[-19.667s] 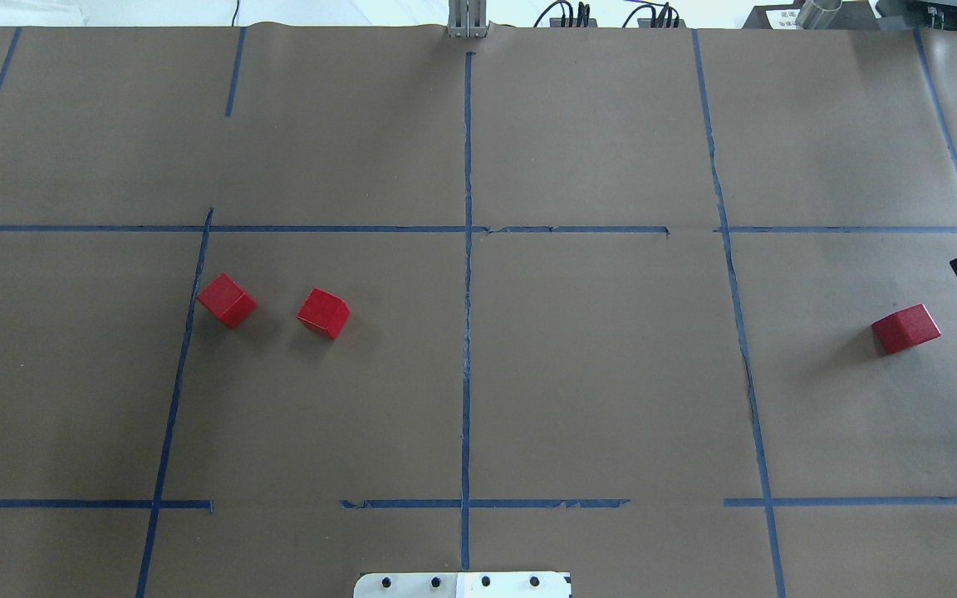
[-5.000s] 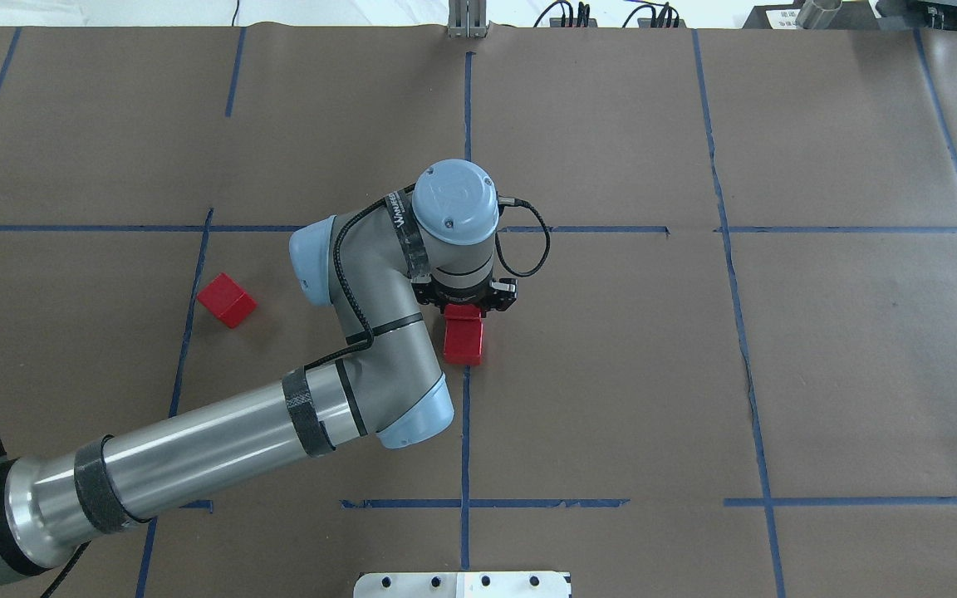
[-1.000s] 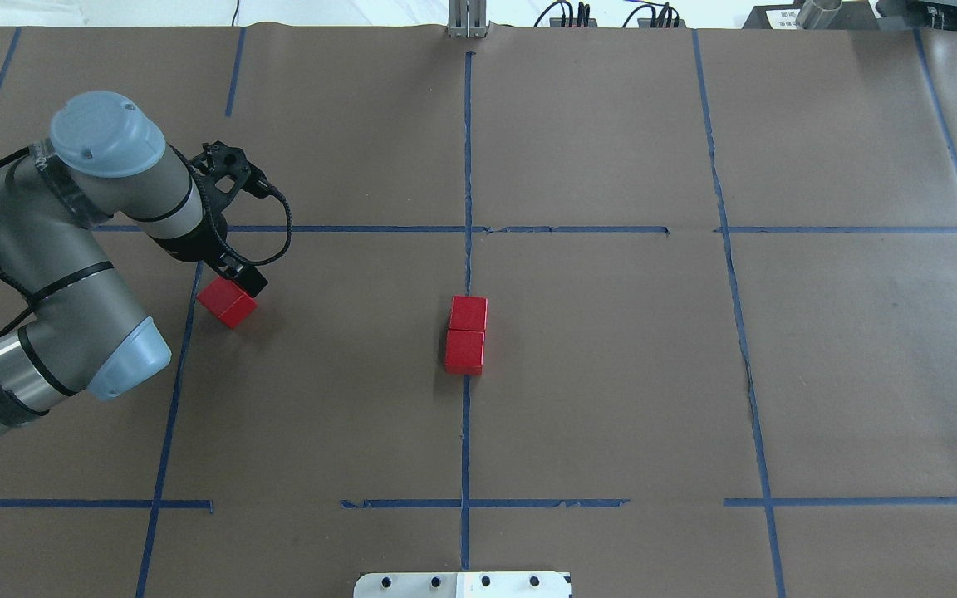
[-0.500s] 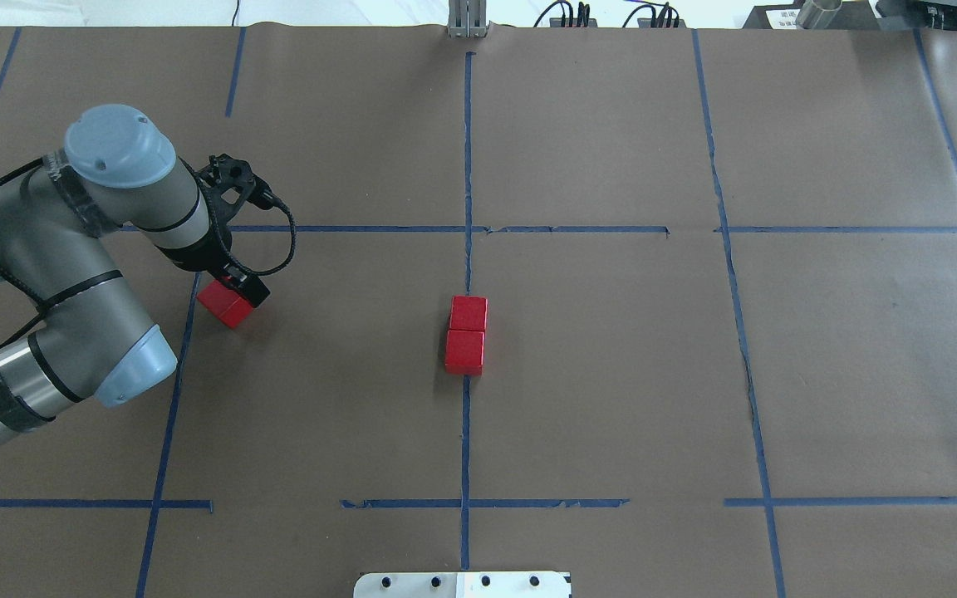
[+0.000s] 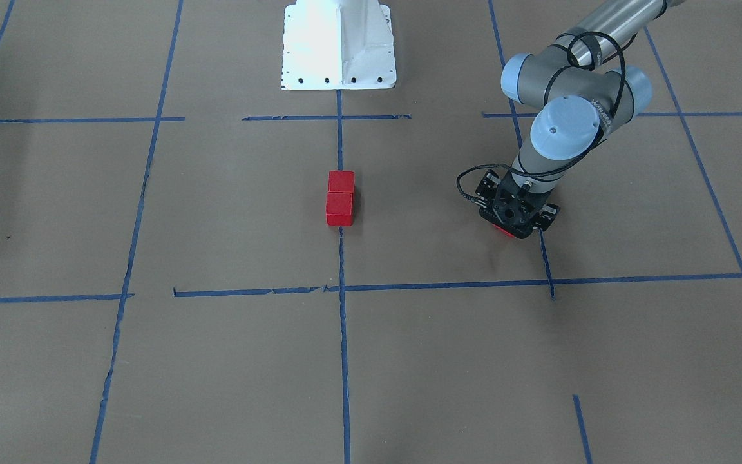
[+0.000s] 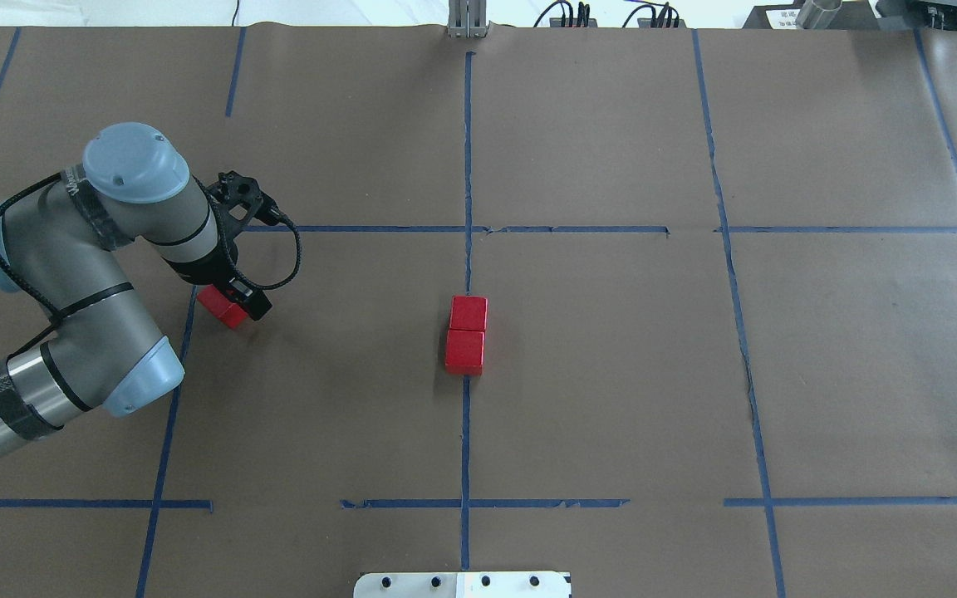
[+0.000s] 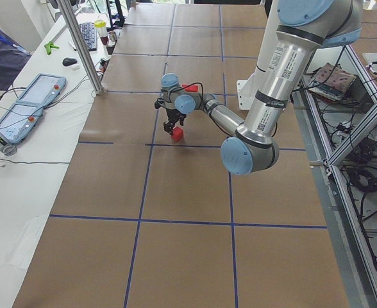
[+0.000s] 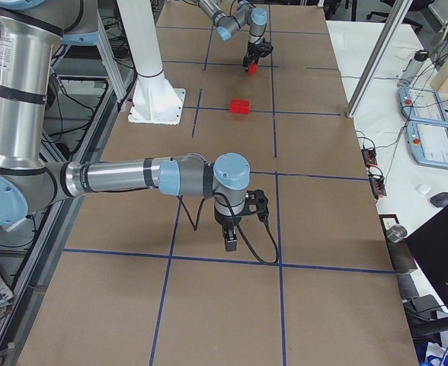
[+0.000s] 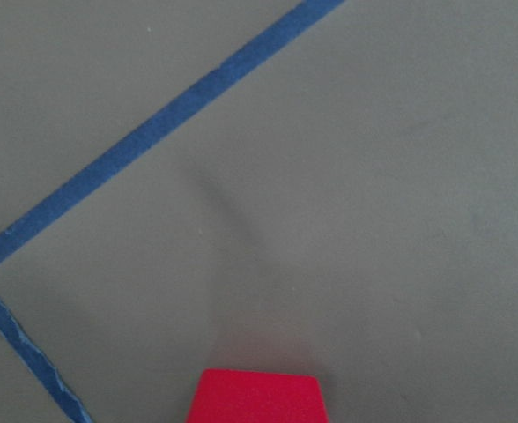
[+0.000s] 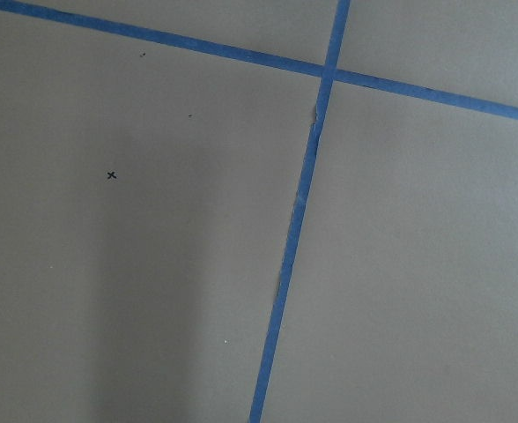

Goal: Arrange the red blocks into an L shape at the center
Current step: 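Lower the left gripper and grasp the last red cube, then carry the cube with the left gripper toward the two placed cubes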

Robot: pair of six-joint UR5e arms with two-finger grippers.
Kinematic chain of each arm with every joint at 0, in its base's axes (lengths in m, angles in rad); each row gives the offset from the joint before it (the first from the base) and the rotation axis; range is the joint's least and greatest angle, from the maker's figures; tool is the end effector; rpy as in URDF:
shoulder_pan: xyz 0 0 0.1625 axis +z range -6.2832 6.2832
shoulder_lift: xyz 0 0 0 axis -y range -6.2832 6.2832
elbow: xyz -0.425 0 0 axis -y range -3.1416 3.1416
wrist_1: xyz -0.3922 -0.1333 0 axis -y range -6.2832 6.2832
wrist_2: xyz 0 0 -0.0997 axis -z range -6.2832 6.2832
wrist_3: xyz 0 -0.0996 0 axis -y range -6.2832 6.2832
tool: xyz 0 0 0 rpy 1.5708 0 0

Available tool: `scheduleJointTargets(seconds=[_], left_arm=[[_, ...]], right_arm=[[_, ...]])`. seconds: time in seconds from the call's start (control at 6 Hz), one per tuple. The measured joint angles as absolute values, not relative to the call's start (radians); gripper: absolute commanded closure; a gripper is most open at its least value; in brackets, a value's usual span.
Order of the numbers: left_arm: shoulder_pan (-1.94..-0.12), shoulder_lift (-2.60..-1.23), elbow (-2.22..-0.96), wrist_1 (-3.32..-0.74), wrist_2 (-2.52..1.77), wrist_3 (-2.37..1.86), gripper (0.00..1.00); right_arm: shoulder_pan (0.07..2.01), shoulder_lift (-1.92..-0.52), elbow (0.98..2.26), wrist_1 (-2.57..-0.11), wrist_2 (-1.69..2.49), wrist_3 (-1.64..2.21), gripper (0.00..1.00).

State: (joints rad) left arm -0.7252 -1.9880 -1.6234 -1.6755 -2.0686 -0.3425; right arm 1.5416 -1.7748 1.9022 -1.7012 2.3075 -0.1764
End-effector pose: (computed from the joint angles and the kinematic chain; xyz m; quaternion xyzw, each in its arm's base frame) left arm 0.4319 -0.4974 0.3928 0.0953 0.3495 0.2989 0.8828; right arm 0.0546 -0.4042 0.6029 0.0251 -0.3592 -0.0952 0.9281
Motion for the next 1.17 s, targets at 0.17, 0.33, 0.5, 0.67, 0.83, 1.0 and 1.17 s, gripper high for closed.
scheduleJointTargets(seconds=[0.17, 0.33, 0.5, 0.67, 0.83, 1.0, 1.17], left_arm=[[-0.724, -1.989, -1.617, -1.675, -2.069, -0.345, 0.66], [-0.723, -1.989, -1.616, -1.674, -2.070, -0.347, 0.94], [-0.723, -1.993, -1.619, -1.669, -2.070, -0.347, 0.94], [-0.722, -2.011, -1.626, -1.657, -2.070, -0.377, 0.94], [-0.714, -2.049, -1.631, -1.642, -2.070, -0.474, 0.94], [-0.691, -2.102, -1.627, -1.634, -2.068, -0.607, 0.94], [-0.650, -2.160, -1.614, -1.632, -2.063, -0.770, 0.94]], right_arm=[[1.541, -1.775, 1.902, -1.701, 2.308, -0.176, 0.00], [1.541, -1.775, 1.902, -1.701, 2.309, -0.176, 0.00], [1.541, -1.775, 1.902, -1.701, 2.309, -0.175, 0.00], [1.541, -1.774, 1.902, -1.701, 2.309, -0.175, 0.00], [1.541, -1.774, 1.903, -1.701, 2.309, -0.174, 0.00], [1.542, -1.773, 1.903, -1.701, 2.309, -0.173, 0.00], [1.542, -1.773, 1.902, -1.701, 2.309, -0.174, 0.00]])
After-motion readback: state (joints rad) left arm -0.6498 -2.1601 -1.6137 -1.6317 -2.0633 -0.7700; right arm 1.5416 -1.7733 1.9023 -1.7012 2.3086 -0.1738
